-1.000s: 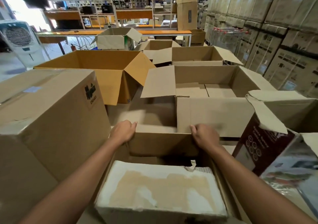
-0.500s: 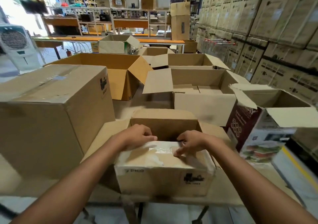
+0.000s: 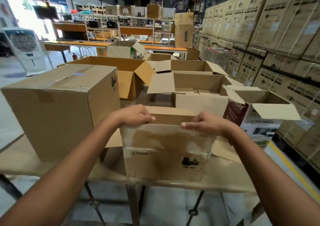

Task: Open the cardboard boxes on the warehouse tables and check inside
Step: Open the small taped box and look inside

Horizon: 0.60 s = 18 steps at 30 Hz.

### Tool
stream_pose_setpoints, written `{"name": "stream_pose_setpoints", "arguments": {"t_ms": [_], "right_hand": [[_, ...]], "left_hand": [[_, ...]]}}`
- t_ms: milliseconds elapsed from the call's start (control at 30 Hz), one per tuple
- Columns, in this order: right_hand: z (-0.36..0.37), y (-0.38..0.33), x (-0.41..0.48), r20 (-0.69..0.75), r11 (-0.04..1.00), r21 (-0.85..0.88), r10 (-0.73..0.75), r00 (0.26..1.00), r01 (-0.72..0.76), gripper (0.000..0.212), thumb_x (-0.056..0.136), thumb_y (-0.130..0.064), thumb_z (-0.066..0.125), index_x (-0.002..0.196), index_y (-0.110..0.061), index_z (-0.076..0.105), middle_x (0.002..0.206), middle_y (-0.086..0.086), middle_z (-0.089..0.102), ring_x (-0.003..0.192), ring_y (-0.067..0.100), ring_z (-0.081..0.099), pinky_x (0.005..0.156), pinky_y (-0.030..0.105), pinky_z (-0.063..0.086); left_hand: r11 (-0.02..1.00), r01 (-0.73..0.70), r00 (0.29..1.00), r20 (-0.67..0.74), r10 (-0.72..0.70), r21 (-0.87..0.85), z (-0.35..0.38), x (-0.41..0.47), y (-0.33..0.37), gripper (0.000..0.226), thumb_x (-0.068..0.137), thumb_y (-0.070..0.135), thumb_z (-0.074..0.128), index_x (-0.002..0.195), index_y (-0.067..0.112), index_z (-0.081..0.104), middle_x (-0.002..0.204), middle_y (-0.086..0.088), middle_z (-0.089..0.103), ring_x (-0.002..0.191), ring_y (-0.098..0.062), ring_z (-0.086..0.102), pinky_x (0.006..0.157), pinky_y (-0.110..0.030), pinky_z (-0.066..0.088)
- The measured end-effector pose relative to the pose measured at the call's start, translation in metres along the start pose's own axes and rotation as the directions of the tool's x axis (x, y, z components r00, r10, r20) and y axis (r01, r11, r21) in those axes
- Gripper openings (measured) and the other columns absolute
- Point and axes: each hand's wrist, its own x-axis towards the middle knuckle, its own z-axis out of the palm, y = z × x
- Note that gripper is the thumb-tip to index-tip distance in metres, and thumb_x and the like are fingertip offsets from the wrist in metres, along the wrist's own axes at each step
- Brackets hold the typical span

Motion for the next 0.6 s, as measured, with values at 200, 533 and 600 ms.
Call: {"name": "stream_pose_setpoints", "arguments": {"t_ms": [200,533,600], "right_hand": [[0.048,0.019,-0.018,0.099,0.992,-0.069,0.11,0.989,-0.103,0.041,0.096,-0.055,0.052,0.104,-0.02,0.071,0.101,-0.001,0.07,0.096,0.02,0.066,0.088,0.038,0.054],[0.14,0.058,-0.044,-0.329,0.877,-0.441,0.042,0.944,-0.192,0.061,0.099,-0.008,0.044,0.153,-0.031,0.027,0.164,0.007,0.022,0.153,0.03,0.007,0.124,0.046,0.009],[0.137,0.058,-0.042,-0.312,0.88,-0.434,0.053,0.949,-0.192,0.062,0.1,-0.008,0.042,0.155,-0.031,0.024,0.166,0.008,0.015,0.154,0.03,0.001,0.124,0.047,0.004]], "left_hand": [[0.979,0.171,0.929,0.314,-0.196,0.108,0.053,-0.018,0.011,0.06,0.089,0.054,0.065,0.14,0.024,0.052,0.136,0.005,0.054,0.117,-0.011,0.054,0.097,-0.029,0.046],[0.805,0.501,0.85,-0.357,-0.388,0.318,0.173,-0.023,-0.006,0.092,0.079,0.065,0.068,0.153,0.031,0.025,0.165,-0.014,0.012,0.151,-0.043,-0.007,0.115,-0.072,-0.002],[0.816,0.515,0.839,-0.349,-0.418,0.261,0.174,-0.022,-0.004,0.093,0.08,0.062,0.069,0.155,0.031,0.022,0.166,-0.014,0.008,0.151,-0.043,-0.01,0.114,-0.073,-0.001]]}}
